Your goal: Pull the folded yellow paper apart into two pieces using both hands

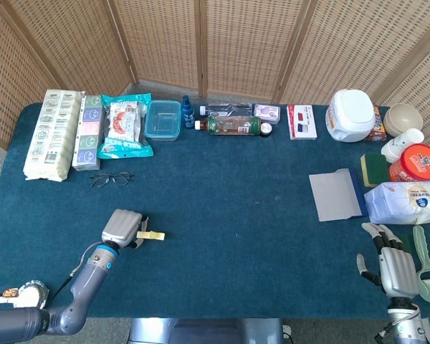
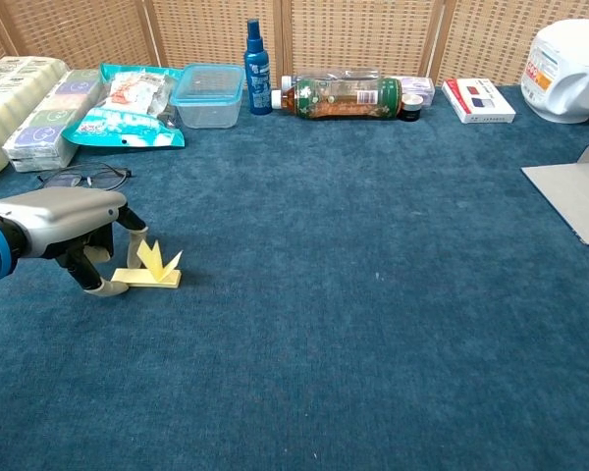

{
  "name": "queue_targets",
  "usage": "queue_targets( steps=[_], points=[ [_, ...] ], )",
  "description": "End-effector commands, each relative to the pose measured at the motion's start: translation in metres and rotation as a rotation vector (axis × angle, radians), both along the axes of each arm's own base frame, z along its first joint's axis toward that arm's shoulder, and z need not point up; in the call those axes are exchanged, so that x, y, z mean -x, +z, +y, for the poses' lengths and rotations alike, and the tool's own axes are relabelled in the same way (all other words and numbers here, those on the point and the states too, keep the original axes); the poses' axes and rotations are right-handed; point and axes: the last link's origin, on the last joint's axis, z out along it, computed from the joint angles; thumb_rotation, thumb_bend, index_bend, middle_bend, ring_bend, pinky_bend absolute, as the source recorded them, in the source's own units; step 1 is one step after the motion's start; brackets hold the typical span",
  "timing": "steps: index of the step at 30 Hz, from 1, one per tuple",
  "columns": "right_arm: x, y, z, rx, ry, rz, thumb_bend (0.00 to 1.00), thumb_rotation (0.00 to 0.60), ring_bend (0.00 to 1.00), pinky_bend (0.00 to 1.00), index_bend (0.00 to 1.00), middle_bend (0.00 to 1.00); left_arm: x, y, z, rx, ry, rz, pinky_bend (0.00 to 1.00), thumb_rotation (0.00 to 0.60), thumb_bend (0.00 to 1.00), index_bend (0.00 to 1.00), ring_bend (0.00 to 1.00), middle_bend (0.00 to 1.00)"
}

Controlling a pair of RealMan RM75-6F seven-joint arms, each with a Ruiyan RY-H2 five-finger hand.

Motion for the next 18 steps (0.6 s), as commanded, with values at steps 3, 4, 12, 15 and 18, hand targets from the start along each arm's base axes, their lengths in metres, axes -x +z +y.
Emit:
queue_targets(
  steps=[3,4,12,15,18],
  points=[
    [-0.003,-0.001,-0.002,-0.004,0.016,-0.012,0.47,0.6,0.11,0.19,0.16,0.22,-0.005,0.017,0.006,-0.008,-0.056,-0.02,1.0,0.6,0.35,0.65,1.0,1.0],
    [-0.005,-0.002,-0.003,-0.006,0.022,-0.017,0.47,0.6,0.11,0.19,0.16,0.22,-0.006,0.021,0.008,-0.007,-0.063,-0.029,1.0,0.6,0.35,0.65,1.0,1.0],
    [-0.024,-0.009,-0.018,-0.033,0.108,-0.065,0.47,0.6,0.11,0.19,0.16,0.22,-0.016,0.064,0.032,-0.004,-0.15,-0.047,1.0,0.6,0.35,0.65,1.0,1.0],
    [-0.031,-0.016,-0.024,-0.062,0.142,-0.091,0.47,0.6,0.11,0.19,0.16,0.22,-0.022,0.076,0.042,0.019,-0.196,-0.034,1.0,0.6,0.35,0.65,1.0,1.0],
    [-0.039,-0.026,-0.03,-0.089,0.167,-0.138,0.47,0.6,0.11,0.19,0.16,0.22,-0.03,0.081,0.052,0.046,-0.23,-0.027,1.0,0.6,0.35,0.65,1.0,1.0]
  ],
)
